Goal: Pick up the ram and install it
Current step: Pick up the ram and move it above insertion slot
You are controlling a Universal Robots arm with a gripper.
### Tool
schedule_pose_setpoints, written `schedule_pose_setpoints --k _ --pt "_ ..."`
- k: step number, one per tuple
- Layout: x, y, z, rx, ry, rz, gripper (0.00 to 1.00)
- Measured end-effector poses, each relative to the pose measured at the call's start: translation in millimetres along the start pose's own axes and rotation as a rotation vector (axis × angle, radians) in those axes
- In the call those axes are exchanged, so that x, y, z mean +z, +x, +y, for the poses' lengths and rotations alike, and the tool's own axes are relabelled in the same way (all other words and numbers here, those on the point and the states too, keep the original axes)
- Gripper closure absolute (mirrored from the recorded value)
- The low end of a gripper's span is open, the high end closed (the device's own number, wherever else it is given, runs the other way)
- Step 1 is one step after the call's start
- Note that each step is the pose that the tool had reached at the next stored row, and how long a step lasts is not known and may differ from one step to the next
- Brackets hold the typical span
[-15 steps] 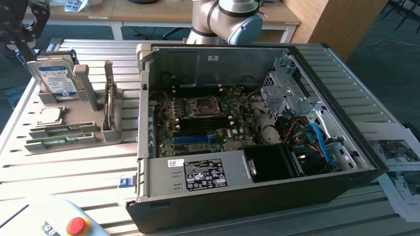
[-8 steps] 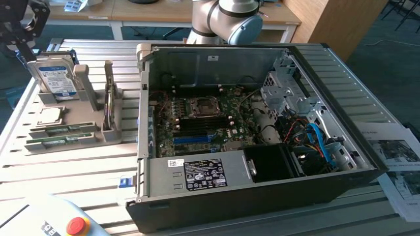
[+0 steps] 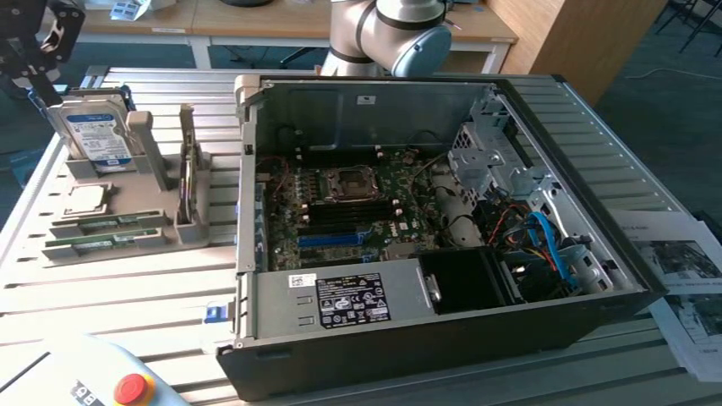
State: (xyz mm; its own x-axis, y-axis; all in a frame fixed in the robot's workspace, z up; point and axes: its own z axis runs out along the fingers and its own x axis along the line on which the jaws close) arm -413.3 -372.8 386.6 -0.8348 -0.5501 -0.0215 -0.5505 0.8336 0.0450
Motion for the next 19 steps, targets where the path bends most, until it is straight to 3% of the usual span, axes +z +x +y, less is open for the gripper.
schedule_pose_setpoints --k 19 --pt "0.3 0.0 0.0 -0.345 -0.0074 0.0157 0.90"
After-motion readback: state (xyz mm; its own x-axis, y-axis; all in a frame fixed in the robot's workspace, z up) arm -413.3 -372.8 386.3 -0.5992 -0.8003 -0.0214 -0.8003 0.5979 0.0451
